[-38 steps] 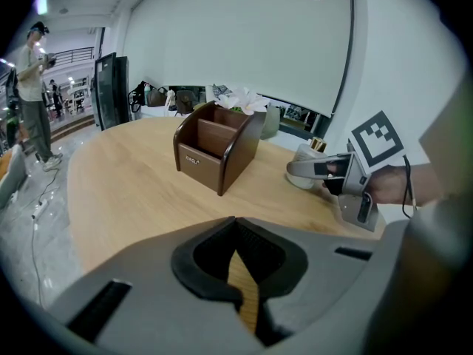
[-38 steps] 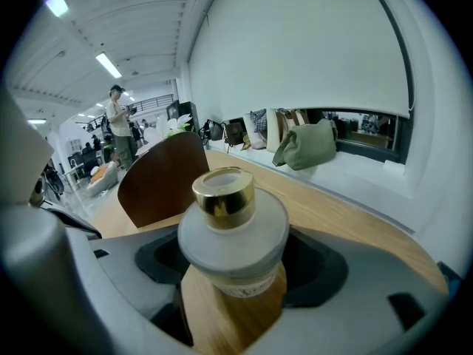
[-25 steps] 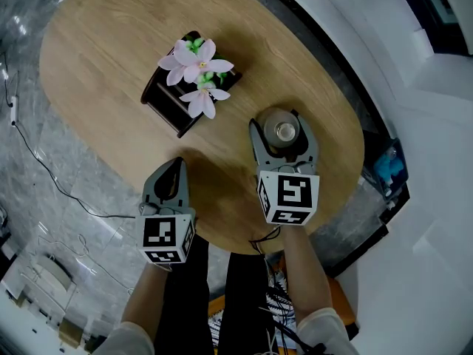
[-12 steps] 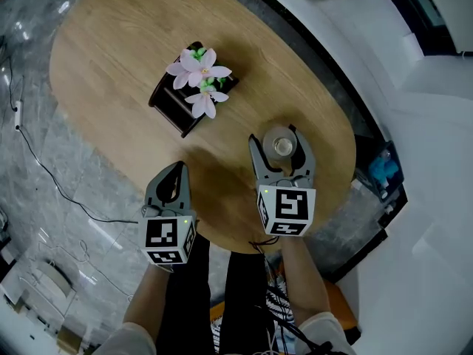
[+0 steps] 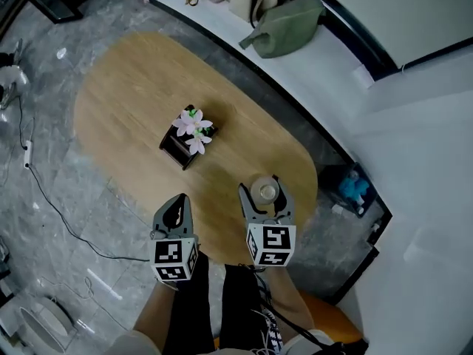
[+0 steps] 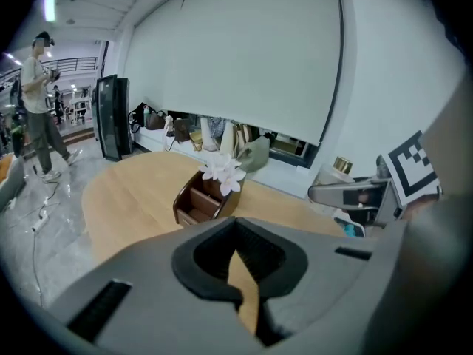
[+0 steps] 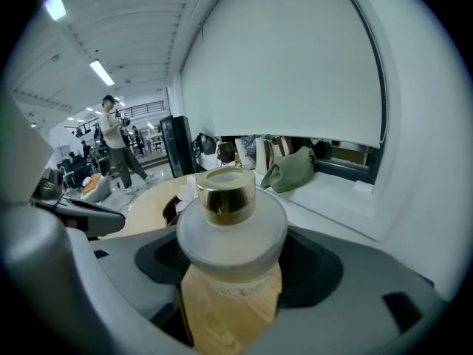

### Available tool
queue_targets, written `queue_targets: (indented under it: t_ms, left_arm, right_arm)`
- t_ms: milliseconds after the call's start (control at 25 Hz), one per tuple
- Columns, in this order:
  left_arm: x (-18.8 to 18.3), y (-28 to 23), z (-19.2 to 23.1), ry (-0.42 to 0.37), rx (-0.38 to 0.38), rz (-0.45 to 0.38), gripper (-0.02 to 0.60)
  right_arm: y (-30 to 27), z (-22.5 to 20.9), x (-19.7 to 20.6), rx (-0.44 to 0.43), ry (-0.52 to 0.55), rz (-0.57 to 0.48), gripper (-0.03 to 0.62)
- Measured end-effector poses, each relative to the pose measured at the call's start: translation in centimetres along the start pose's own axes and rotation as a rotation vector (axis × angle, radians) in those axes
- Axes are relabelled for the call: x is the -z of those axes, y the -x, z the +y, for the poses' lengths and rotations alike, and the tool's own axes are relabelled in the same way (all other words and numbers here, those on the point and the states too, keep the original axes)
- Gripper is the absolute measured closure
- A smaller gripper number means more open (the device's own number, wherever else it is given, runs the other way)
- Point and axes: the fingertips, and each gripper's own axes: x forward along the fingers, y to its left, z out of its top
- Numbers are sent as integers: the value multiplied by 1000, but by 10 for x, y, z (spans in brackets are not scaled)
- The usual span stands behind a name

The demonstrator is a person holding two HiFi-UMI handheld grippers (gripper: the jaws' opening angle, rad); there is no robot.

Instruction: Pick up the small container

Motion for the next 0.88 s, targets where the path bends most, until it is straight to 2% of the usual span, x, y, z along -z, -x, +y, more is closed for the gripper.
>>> queue_targets:
  t_ms: [440,680,880]
  left_arm:
    - [-113,90,-53,-16,66,-142,580]
    - [-155,135,-75,-58,108,-193,580]
    - [-182,162,-93,-90,162,-222,580]
  right_arm:
    - [129,2,-111,60,-68,-97,256]
    - [187,9,-156,74,-96,-144,256]
    - [223,15,-178,88,-97,-151,256]
